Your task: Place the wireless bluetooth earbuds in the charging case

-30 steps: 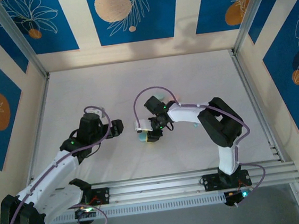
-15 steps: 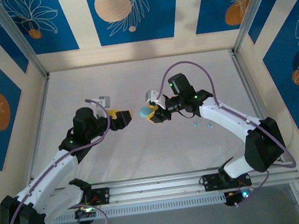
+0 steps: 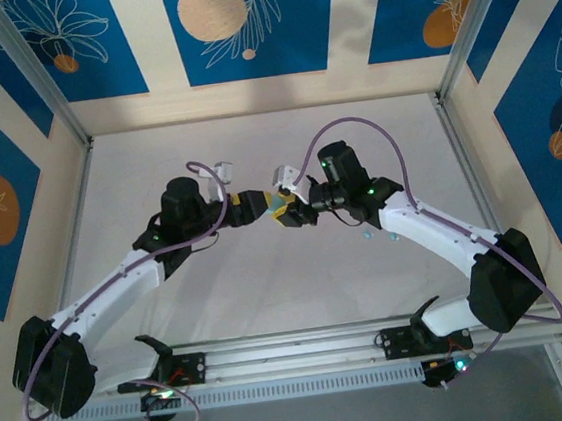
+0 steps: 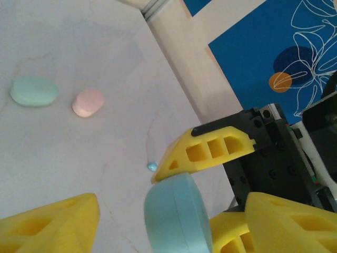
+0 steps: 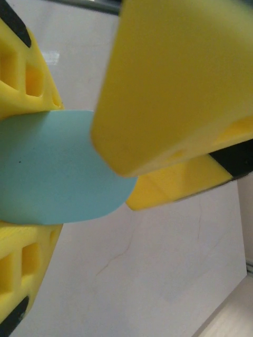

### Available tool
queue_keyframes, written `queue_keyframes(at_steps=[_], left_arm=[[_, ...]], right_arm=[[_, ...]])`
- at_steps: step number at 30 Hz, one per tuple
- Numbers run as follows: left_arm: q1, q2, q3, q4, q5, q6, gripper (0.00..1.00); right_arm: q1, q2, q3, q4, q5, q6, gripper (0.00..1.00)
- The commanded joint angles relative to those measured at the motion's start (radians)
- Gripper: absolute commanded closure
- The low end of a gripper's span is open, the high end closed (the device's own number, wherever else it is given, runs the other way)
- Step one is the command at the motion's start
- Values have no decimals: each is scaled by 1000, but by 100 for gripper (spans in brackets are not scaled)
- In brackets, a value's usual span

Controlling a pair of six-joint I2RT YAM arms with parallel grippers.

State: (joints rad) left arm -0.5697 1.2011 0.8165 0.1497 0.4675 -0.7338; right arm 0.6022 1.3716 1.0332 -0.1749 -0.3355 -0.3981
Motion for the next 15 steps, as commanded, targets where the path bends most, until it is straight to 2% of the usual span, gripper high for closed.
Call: queue_keyframes(at_steps=[1, 7, 10, 13, 15], left_arm=[[-26, 21, 40, 14, 20, -39, 33], [-33, 53, 44, 32, 9, -88, 51], [-36, 56, 37, 64, -2, -138, 64], [-33, 48, 27, 83, -31, -205, 72], [-34, 43, 27, 90, -36, -256, 74]], right_arm=[[5, -24, -20, 57, 51, 14, 62], [10, -34, -39, 89, 99, 26, 62], [15, -46, -49, 90, 102, 10, 61], [12, -70, -84, 123, 103, -7, 56], [-9, -96, -124, 165, 47, -5, 50]])
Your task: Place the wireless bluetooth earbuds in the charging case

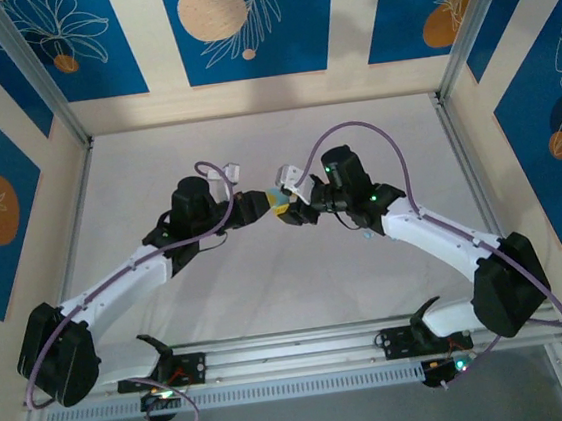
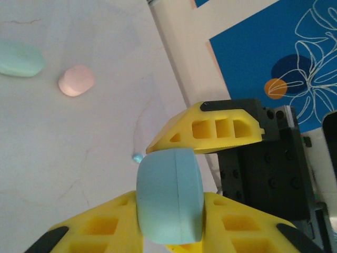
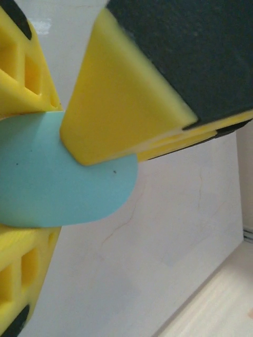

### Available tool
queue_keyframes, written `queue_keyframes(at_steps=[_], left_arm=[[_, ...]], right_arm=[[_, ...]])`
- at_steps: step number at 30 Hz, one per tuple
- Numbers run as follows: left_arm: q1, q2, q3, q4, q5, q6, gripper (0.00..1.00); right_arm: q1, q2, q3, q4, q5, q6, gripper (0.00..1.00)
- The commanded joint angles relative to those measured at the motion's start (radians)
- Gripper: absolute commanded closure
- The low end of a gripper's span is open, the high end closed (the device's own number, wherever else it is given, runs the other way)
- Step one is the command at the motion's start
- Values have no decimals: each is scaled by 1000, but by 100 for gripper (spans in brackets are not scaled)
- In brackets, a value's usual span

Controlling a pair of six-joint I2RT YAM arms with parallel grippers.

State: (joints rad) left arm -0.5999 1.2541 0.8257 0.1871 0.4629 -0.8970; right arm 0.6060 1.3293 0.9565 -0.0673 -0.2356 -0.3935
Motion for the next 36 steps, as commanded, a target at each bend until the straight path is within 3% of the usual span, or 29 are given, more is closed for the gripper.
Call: queue_keyframes(at_steps=[1, 4, 9, 21, 36], left_arm=[[-4, -11, 18, 61, -26, -111, 75], [-3, -10, 16, 98, 2, -162, 77], [-4, -2, 16, 120, 29, -197, 77], [-6, 6, 25, 108, 62, -200, 77], [-7, -4, 42, 109, 81, -179, 73]], right_arm=[[-28, -65, -63, 70, -102, -14, 48], [-65, -93, -112, 134, -192, -17, 44], [-95, -101, -107, 141, -236, -27, 44], [-97, -75, -86, 205, -232, 6, 45], [-107, -52, -44, 129, -258, -6, 64]])
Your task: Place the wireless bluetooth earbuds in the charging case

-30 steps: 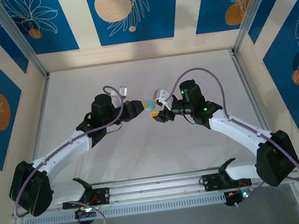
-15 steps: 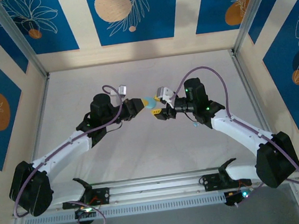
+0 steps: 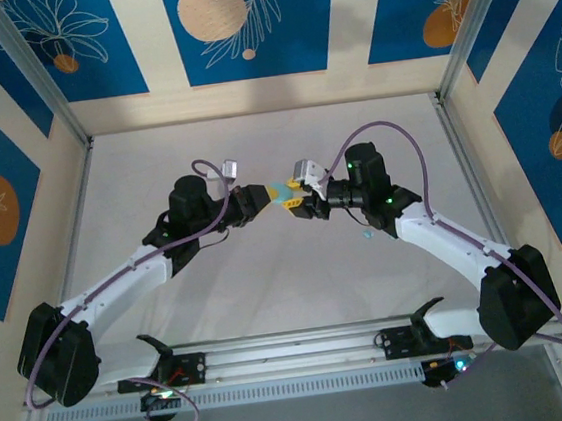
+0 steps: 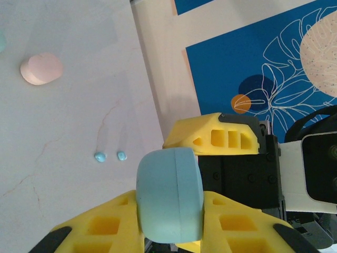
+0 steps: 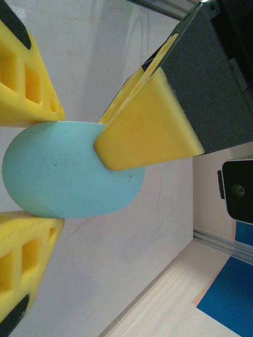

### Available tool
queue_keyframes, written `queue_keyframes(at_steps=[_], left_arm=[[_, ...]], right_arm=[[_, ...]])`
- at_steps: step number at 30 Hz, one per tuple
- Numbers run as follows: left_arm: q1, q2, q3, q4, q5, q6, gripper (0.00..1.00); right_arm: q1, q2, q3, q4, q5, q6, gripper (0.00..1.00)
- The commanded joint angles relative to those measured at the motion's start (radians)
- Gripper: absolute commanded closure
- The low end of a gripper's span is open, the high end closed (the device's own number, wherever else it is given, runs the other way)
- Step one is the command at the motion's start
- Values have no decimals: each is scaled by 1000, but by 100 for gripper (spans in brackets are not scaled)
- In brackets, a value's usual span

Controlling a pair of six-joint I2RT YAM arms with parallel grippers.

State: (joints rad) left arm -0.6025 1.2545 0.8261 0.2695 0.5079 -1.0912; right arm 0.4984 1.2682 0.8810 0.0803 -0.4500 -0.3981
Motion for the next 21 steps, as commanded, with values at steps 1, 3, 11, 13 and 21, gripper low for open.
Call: queue_keyframes(at_steps=[1, 3, 11, 13, 21], left_arm=[[-4, -3, 42, 26, 38, 20, 71], [-4, -6, 42, 36, 43, 32, 66], [-2, -122, 37, -34, 11, 431, 27], [-2, -171, 6, -36, 27, 607, 25], [-5, -231, -39, -26, 144, 983, 23]], right_arm=[[-1, 9, 36, -22, -49, 2, 65], [-7, 11, 44, -36, -69, 14, 65], [-66, 24, 123, -170, -352, 106, 66], [-73, 30, 158, -233, -416, 108, 66], [-81, 26, 235, -310, -556, 105, 66]])
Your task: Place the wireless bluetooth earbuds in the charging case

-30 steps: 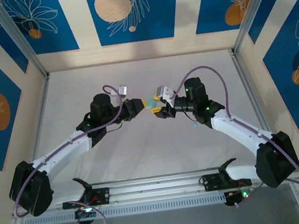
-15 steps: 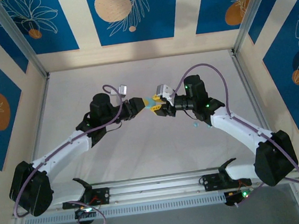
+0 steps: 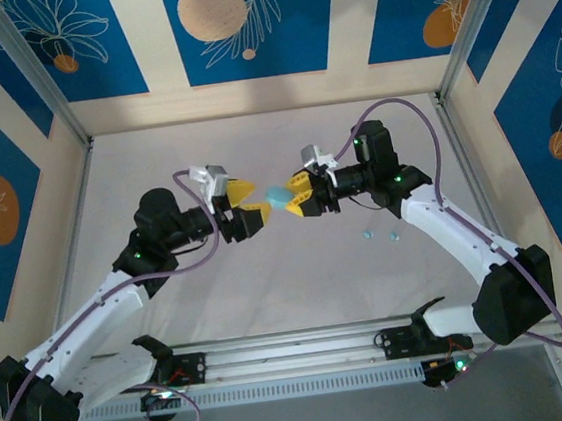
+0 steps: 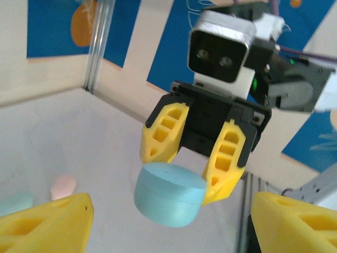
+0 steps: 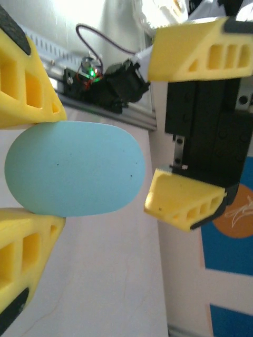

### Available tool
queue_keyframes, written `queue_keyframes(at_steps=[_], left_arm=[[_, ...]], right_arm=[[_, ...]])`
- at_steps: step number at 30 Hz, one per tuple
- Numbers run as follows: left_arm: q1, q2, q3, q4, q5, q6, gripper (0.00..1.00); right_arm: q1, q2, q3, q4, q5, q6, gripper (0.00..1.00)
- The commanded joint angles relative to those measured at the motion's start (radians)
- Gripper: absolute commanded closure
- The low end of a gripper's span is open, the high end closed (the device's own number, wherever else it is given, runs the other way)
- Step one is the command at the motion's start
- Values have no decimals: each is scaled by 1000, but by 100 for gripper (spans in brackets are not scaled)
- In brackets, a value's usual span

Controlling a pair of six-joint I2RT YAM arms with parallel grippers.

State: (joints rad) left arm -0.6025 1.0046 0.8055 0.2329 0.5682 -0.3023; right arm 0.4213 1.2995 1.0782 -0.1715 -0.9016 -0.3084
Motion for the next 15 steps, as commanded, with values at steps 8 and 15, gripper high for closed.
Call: queue_keyframes(at_steps=[8, 15], left_arm=[[-10, 84, 17, 60, 139, 205, 33], [-20, 106, 35, 79, 184, 193, 38]], right_arm=[[2, 2, 67, -68, -88, 16, 66], [20, 2, 65, -76, -43, -9, 66]])
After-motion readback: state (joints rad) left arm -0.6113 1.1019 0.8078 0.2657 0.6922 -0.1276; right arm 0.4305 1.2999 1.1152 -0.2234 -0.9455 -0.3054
